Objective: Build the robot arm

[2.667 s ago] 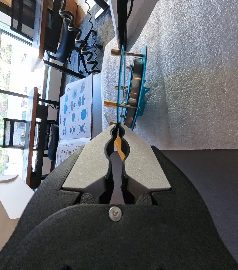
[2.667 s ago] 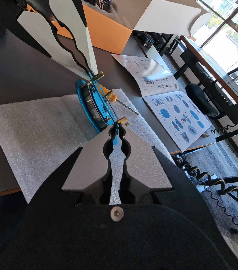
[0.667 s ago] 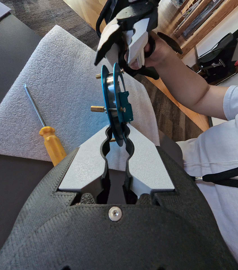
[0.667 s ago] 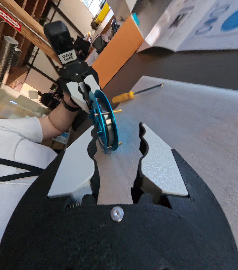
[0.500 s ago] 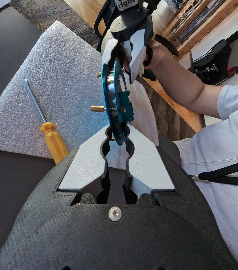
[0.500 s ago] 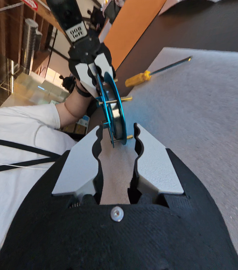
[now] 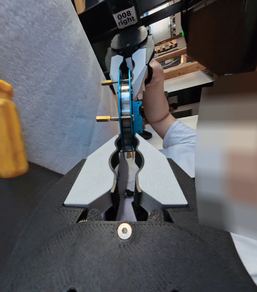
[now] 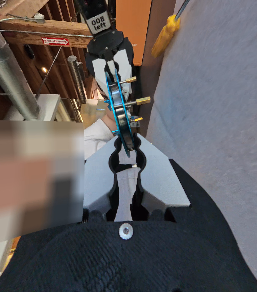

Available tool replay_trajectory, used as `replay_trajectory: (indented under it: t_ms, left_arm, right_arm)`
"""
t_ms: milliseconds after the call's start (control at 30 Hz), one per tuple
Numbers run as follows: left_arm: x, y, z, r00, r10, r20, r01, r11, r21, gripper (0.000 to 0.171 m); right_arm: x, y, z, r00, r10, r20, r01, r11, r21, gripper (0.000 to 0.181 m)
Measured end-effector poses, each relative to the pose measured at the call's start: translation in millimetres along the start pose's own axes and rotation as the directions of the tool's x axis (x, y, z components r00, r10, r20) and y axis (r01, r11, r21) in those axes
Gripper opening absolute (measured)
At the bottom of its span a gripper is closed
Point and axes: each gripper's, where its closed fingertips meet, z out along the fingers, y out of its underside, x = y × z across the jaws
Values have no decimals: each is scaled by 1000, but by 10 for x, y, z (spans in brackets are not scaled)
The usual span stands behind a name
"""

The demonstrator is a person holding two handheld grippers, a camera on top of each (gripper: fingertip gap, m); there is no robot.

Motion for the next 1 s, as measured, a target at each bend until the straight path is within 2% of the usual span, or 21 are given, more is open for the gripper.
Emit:
replay_trajectory:
  t_ms: [167, 267, 367, 500, 567, 600, 667, 767, 900, 967, 1000]
  left_arm:
    - [-71, 175, 112, 990, -130, -44, 129, 991, -37, 13]
    - [-220, 219, 148, 988, -154, -15, 153, 988, -23, 14]
    - [-419, 233, 118, 986, -127, 105, 128, 992, -1, 22]
    - [-440, 216, -21, 980, -132, 147, 126, 991, 49, 24]
    - [-423, 207, -92, 980, -107, 167, 96, 993, 75, 13]
    - [-393, 192, -121, 981, -97, 166, 81, 992, 97, 13]
    - [-348, 174, -163, 981, -58, 186, 34, 990, 134, 15]
    - [-274, 163, -186, 962, 72, 263, -121, 977, 176, 17]
    - [-150, 209, -138, 909, 252, 332, -324, 928, 183, 20]
    - [-135, 245, -119, 871, 329, 364, -405, 900, 158, 24]
    - [-135, 264, -114, 844, 374, 384, -452, 882, 136, 29]
  right_arm:
    - [64, 190, 3, 990, 138, 3, -137, 989, -55, 14]
    - [208, 192, 2, 985, 171, -18, -172, 984, -51, 14]
    - [303, 161, 23, 984, 176, -30, -177, 983, -39, 13]
    - [408, 145, 27, 985, 142, -94, -147, 988, -43, 14]
    - [414, 164, 32, 988, 97, -119, -106, 992, -67, 14]
    - [422, 170, 31, 988, 71, -140, -82, 994, -75, 15]
    - [429, 166, 21, 981, 3, -195, -20, 996, -82, 20]
    - [385, 130, -29, 957, -109, -270, 89, 992, -86, 33]
    - [298, 100, -171, 900, -231, -369, 220, 973, -74, 34]
    - [155, 114, -202, 864, -350, -362, 349, 934, -71, 35]
    - [86, 129, -206, 817, -452, -358, 455, 887, -81, 35]
